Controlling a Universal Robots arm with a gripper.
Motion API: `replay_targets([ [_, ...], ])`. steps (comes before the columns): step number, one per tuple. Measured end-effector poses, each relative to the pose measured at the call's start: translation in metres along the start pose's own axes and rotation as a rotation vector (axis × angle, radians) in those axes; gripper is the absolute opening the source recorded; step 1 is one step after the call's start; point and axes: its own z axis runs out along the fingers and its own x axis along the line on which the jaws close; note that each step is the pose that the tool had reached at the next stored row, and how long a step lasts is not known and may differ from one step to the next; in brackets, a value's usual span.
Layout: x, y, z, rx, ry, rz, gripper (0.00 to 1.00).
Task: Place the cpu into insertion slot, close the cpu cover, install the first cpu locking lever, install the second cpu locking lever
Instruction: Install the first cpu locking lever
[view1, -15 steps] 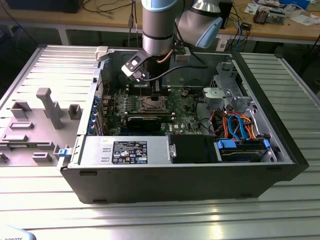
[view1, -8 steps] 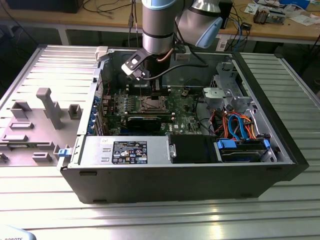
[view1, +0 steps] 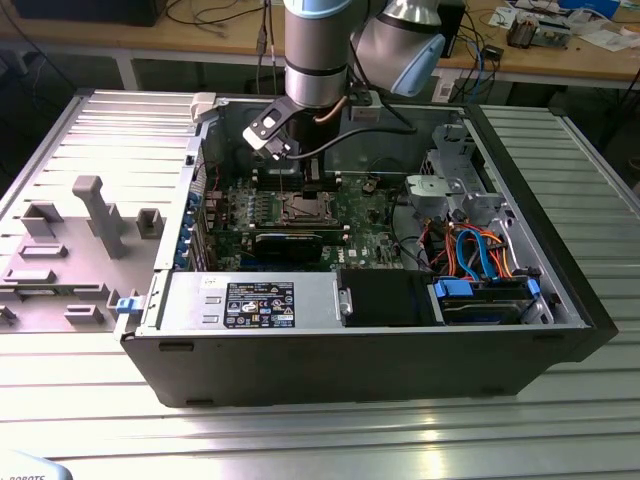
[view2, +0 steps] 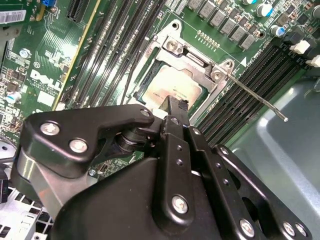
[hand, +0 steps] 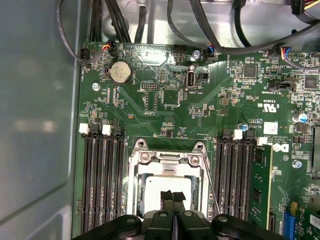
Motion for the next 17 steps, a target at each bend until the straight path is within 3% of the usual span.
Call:
replay_targets([
  [10,0.0002,0.0006,-0.0153,0.0003,0.0004,0.001,0.11],
  [17,0.0002,0.0006,-0.0155,0.0010,0.0004,0.003,0.11],
])
